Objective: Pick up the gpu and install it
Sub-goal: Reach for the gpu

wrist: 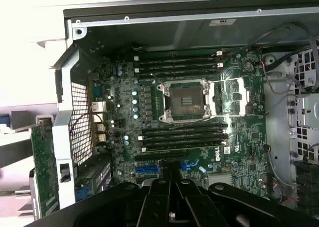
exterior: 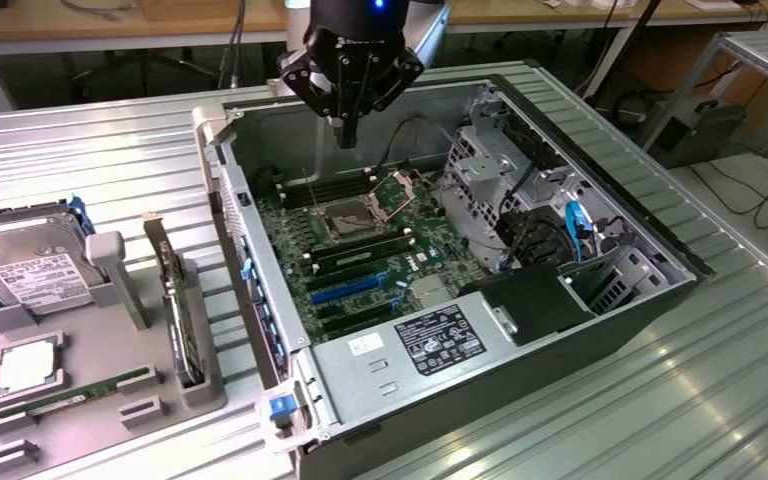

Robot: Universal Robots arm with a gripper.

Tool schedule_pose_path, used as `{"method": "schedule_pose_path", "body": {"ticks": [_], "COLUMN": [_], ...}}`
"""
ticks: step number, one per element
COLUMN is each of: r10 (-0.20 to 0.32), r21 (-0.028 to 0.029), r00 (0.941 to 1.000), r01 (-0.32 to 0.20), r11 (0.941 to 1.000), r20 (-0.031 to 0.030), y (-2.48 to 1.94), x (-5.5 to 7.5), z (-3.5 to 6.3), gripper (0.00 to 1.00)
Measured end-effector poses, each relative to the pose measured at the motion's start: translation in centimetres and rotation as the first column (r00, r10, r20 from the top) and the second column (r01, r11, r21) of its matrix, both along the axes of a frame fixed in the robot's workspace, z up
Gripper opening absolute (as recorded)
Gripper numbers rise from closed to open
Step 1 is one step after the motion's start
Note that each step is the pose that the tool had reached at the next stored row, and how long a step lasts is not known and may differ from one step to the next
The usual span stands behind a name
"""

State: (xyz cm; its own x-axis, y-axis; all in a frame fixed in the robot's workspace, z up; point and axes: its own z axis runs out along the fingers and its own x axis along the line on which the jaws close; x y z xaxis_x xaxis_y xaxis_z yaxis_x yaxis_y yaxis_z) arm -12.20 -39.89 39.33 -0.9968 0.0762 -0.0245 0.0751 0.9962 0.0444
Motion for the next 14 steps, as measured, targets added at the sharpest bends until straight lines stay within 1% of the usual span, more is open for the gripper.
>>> {"method": "schedule_pose_path", "body": {"ticks": [3,6,7,8,10,12,14], "r10": [0.0,0.0,0.0,0.0,0.0,0.0,0.0], "r21": [-0.0004,-0.0007,-0.0007,-0.0006,-0.0007,-0.0008,-0.0007], "r00": [1.0,1.0,1.0,1.0,1.0,1.0,1.0], "r01": [0.0,0.0,0.0,0.0,0.0,0.0,0.0], "r11": [1.0,1.0,1.0,1.0,1.0,1.0,1.0], "r20": [-0.0001,-0.0001,0.0,0.0,-0.0001,-0.0001,0.0], "y": [-0.1,-0.41,-0.6,-0.88,-1.17,-1.55,-1.81], "x": [-0.3,-1.2,-1.9,-2.8,-3.9,-5.2,-6.1], "z": [0.01,0.0,-0.01,-0.02,-0.03,-0.04,-0.06], "gripper": [0.11,0.11,0.11,0.11,0.11,0.11,0.11]}}
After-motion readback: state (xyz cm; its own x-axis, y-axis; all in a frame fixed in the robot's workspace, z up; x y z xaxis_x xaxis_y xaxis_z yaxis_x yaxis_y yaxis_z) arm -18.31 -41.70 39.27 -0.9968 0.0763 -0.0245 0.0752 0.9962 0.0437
